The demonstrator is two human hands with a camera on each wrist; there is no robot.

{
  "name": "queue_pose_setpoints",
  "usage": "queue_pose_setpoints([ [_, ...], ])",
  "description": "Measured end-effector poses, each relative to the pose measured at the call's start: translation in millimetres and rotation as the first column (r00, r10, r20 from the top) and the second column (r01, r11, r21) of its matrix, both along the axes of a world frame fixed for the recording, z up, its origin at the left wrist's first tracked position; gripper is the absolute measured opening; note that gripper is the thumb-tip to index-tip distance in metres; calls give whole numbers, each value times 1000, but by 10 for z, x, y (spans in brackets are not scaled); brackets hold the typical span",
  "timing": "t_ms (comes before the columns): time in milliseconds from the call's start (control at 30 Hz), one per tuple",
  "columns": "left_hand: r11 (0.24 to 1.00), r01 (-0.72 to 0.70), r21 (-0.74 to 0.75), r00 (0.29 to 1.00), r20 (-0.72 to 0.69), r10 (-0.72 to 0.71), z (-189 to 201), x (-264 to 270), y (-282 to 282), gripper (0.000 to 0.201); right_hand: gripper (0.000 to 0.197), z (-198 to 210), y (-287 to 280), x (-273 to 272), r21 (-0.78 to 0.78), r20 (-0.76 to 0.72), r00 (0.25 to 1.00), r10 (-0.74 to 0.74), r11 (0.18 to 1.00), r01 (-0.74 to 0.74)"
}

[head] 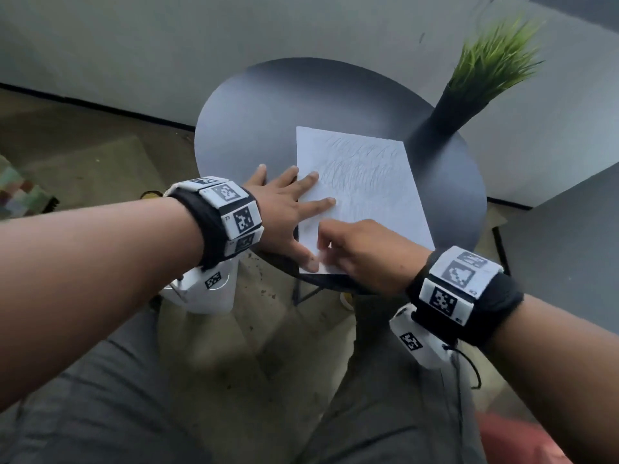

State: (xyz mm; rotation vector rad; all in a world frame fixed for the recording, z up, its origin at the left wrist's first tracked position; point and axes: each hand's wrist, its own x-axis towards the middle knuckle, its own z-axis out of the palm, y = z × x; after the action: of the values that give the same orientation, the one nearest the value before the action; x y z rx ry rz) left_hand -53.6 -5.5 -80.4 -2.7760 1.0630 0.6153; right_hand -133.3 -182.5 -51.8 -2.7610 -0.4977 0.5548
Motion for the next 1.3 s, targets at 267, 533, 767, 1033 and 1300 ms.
queue_pose_setpoints([
  [267,999,34,-5,999,-11,-34,-67,50,29,122,13,-28,-73,270,-67,88,975,-204,975,210],
  [533,999,37,17,999,-17,-37,-28,34,12,124,13,-6,-118,409,-93,75,957,-280,954,287],
  [767,1000,22,0,999,-33,-22,-39,33,6,126,5,17,-50,281,-65,17,994,-107,992,108],
  [1033,999,13,35,1000,-21,-12,-10,15,-26,126,6,22,29,47,-30,-18,998,62,998,-63],
  [1300,996,9,83,1000,-14,-8,-5,11,-57,129,7,-69,101,-138,22,12,997,80,997,-80],
])
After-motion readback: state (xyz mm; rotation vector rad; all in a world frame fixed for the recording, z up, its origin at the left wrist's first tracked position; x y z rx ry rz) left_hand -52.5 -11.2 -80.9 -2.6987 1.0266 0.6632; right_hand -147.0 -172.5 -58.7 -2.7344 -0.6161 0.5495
